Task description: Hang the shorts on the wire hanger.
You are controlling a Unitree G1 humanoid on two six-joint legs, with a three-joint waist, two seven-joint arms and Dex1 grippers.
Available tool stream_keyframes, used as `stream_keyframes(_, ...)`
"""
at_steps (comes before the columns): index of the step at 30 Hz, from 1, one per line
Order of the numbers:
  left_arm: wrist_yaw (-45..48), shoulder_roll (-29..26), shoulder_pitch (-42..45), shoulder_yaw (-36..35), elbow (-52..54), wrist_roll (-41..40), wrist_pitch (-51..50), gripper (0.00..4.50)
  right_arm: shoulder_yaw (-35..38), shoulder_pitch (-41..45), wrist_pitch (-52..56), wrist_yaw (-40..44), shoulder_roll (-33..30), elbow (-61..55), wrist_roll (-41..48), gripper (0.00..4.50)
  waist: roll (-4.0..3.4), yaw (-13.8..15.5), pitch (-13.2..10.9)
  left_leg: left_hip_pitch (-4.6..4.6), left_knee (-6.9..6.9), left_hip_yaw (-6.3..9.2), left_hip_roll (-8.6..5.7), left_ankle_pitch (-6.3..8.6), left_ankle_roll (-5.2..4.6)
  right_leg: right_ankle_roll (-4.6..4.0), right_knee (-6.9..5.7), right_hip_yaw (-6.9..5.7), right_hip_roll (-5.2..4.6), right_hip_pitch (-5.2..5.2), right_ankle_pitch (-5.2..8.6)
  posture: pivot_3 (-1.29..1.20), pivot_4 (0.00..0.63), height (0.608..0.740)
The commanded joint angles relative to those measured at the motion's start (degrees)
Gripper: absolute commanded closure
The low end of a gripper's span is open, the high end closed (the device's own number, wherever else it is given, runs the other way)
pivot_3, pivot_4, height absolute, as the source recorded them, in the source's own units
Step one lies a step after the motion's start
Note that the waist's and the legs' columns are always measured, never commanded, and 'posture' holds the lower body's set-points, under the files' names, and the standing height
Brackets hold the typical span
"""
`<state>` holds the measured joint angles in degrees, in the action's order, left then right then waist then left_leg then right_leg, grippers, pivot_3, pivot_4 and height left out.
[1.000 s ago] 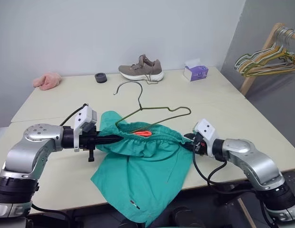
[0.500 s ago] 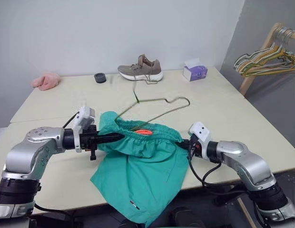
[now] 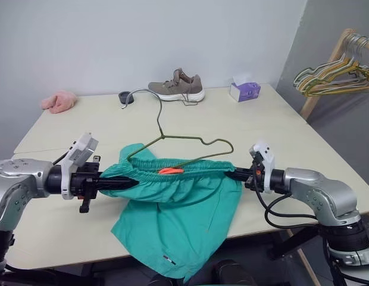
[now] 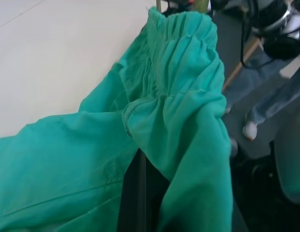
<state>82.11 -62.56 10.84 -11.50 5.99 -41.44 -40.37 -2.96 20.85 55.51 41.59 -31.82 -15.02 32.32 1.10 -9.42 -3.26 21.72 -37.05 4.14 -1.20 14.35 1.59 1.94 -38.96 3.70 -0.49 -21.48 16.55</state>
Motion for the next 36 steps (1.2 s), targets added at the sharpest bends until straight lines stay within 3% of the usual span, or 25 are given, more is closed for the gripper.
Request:
stream_keyframes(1, 2.4, -2.6, 0.0, -1.6, -2.1, 1.8, 2.4, 4.50, 4.5, 0.2, 0.3, -2.5, -2.7, 2.8, -1.5, 4.48, 0.00, 0.0, 0.0, 0.01, 0.00, 0.00, 0.00, 0.00, 0.00, 0.00, 0.00, 0.01, 0.00, 0.00, 0.00, -0.15, 0.000, 0.740)
stream_keyframes(6, 4.1, -3.5, -0.9, -0.1, -4.2, 5.8, 6.2, 4.50, 4.5, 0.1, 0.3, -2.7, -3.0, 2.2, -0.7, 4.48, -0.01, 0.0, 0.0, 0.01, 0.00, -0.01, 0.00, 0.00, 0.00, 0.00, 0.00, 0.02, 0.00, -0.01, 0.00, -0.15, 0.000, 0.740)
stream_keyframes(24, 6.1, -4.7, 0.2, -0.3, -8.3, 7.6, 8.9, 4.50, 5.5, 1.8, 1.2, -7.0, -2.3, 4.3, -0.5, 4.48, -0.06, 0.0, 0.0, 0.03, 0.00, -0.02, 0.02, 0.00, 0.00, 0.00, -0.01, 0.02, -0.02, -0.05, 0.00, -0.14, 0.000, 0.740)
stream_keyframes(30, 3.3, -2.0, 3.3, 0.4, -10.1, 7.6, 7.8, 4.50, -4.5, -2.4, -8.8, 2.0, -8.7, -3.3, -6.1, 4.48, -0.06, 0.1, 0.0, 0.04, 0.01, 0.01, 0.04, 0.00, 0.00, 0.00, 0.00, -0.02, -0.01, -0.05, 0.00, -0.15, 0.000, 0.740)
stream_keyframes(33, 2.7, -1.2, 3.8, 0.4, -9.7, 7.3, 7.4, 4.50, -6.2, -3.3, -13.6, 3.7, -10.1, -5.6, -8.6, 3.92, -0.07, -0.1, -0.1, 0.03, 0.01, -0.02, 0.06, 0.00, 0.00, 0.00, -0.01, 0.01, -0.01, -0.06, 0.00, -0.15, 0.000, 0.740)
stream_keyframes(36, 1.8, -0.1, 4.7, 0.0, -9.7, 6.5, 6.4, 4.50, -8.2, -2.5, -20.4, 3.8, -10.4, -6.7, -13.3, 2.89, -0.06, 0.0, 0.0, 0.04, 0.00, -0.03, 0.06, 0.00, 0.00, 0.01, -0.01, 0.01, -0.01, -0.08, 0.00, -0.16, 0.000, 0.740)
